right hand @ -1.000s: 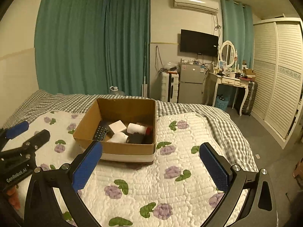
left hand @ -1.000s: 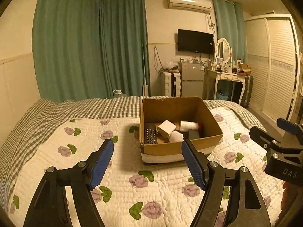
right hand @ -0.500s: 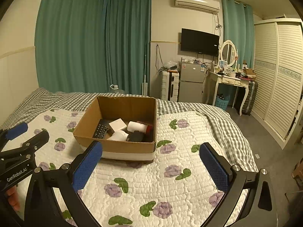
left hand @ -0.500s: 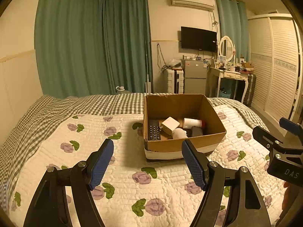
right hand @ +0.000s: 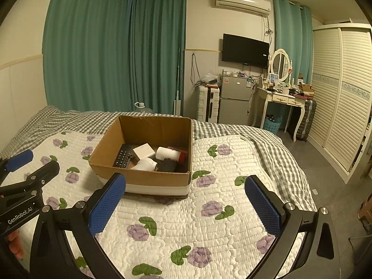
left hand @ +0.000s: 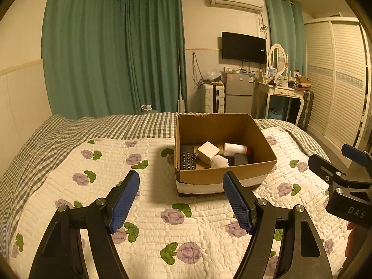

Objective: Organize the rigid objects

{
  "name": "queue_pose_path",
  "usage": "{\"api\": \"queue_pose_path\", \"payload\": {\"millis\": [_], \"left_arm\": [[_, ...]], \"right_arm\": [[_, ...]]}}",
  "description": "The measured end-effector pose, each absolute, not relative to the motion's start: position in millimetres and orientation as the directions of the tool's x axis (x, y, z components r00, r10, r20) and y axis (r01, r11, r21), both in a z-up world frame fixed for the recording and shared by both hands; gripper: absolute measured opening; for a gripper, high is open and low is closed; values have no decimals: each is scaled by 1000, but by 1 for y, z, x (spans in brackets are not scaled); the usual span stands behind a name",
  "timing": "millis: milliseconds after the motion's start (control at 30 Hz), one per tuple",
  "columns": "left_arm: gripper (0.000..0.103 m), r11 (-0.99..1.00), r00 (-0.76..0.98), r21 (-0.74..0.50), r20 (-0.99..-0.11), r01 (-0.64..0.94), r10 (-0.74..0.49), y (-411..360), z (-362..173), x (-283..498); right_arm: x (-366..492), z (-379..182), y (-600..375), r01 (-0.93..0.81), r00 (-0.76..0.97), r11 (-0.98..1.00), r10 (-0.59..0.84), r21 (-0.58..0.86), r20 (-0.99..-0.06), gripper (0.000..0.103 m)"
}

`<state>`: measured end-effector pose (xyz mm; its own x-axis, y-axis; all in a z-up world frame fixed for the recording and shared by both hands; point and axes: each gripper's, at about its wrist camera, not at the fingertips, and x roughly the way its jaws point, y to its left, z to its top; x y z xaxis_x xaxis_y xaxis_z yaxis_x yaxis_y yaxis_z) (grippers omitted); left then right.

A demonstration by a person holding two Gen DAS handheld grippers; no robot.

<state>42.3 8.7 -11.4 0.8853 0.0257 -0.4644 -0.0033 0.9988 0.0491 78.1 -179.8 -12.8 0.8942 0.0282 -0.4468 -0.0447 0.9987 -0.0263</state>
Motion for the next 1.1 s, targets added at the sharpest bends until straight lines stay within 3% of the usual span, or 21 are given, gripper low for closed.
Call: {"api": "queue_pose_path", "payload": {"millis": [1100], "left_arm": [[77, 999, 876, 51, -482, 3, 22, 5, -18, 41]], "right_arm": [[81, -16, -179, -34, 887, 999, 19, -23, -462, 103]]}}
